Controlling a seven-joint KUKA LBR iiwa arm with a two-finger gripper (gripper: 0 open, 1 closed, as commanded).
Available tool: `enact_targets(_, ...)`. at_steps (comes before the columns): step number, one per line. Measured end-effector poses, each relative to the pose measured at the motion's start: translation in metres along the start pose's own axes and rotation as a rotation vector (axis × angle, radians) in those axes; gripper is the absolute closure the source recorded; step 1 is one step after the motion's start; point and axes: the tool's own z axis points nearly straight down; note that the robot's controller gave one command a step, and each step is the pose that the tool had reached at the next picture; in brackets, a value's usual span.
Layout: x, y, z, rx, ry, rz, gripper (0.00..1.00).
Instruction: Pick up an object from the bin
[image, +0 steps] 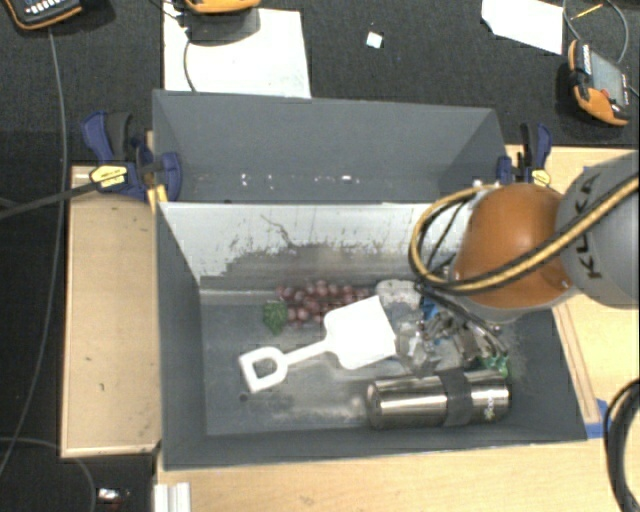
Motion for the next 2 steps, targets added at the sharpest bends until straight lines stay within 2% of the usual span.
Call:
enact_targets(1,-0.011,-0.001,0.002,-0.001,-0.007,0.139,1.00)
enact_targets(2,0.027,-0.041,-0.023,0.002,-0.006,0.308,1.00)
